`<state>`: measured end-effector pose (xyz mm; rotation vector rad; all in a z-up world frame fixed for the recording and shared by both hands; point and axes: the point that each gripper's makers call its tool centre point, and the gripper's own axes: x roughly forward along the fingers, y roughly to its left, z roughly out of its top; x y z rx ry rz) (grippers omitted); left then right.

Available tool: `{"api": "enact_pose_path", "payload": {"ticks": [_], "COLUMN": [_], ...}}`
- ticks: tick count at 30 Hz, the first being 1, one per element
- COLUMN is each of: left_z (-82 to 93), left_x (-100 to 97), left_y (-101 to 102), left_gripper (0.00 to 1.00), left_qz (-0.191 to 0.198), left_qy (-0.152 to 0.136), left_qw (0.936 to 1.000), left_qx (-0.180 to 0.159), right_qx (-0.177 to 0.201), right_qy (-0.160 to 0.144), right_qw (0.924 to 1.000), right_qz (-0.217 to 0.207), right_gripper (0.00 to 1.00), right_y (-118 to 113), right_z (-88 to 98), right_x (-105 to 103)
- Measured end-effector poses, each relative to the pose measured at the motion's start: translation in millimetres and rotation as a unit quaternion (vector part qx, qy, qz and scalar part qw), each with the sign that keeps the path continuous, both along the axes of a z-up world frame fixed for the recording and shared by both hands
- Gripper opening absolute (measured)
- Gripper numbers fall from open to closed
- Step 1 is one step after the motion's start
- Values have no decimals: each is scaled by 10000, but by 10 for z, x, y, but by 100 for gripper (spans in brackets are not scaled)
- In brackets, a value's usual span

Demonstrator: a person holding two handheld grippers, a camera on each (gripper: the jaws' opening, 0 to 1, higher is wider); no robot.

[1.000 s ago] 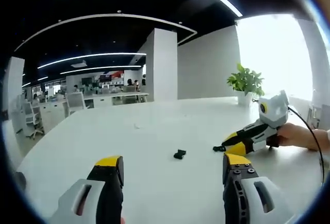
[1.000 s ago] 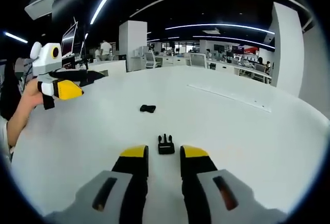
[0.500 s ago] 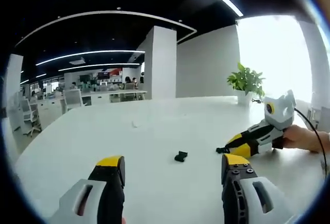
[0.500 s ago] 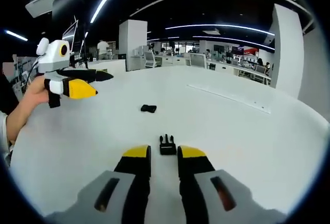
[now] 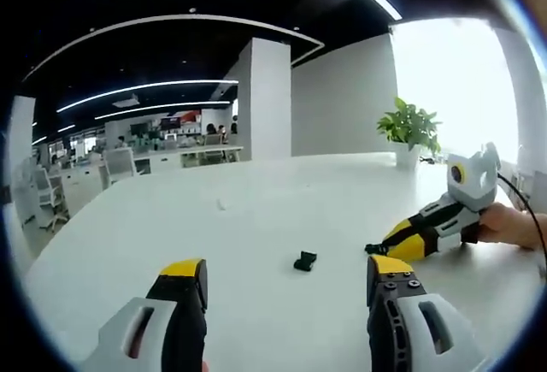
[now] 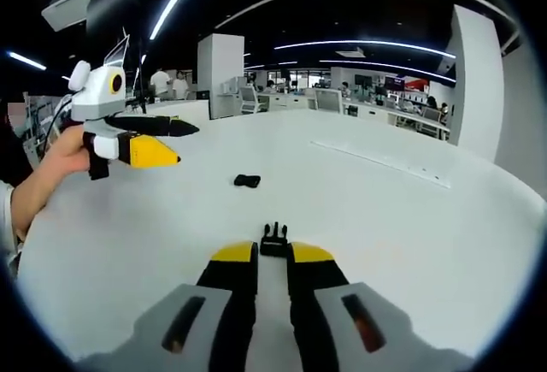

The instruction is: Snap the two parts of the plastic buckle together until the buckle closes and remains connected.

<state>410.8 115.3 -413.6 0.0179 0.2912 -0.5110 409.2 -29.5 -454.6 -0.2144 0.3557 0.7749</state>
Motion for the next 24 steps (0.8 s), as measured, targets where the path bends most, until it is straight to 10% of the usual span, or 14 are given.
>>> {"api": "enact_pose_path", "payload": {"ticks": [24], "left_z": [-150], "left_x": [170], "left_y": [-47], "left_gripper": [74], "left_qz": [-61], "left_qy": [117], "left_qw": [9996], "left_qx": [249], "right_qx": [236], "right_qy": [74], "right_qw": [9997], "right_qz": [22], "right_gripper": [11], "right_y": [-26], "right_z": [105], "right_x": [-5]}}
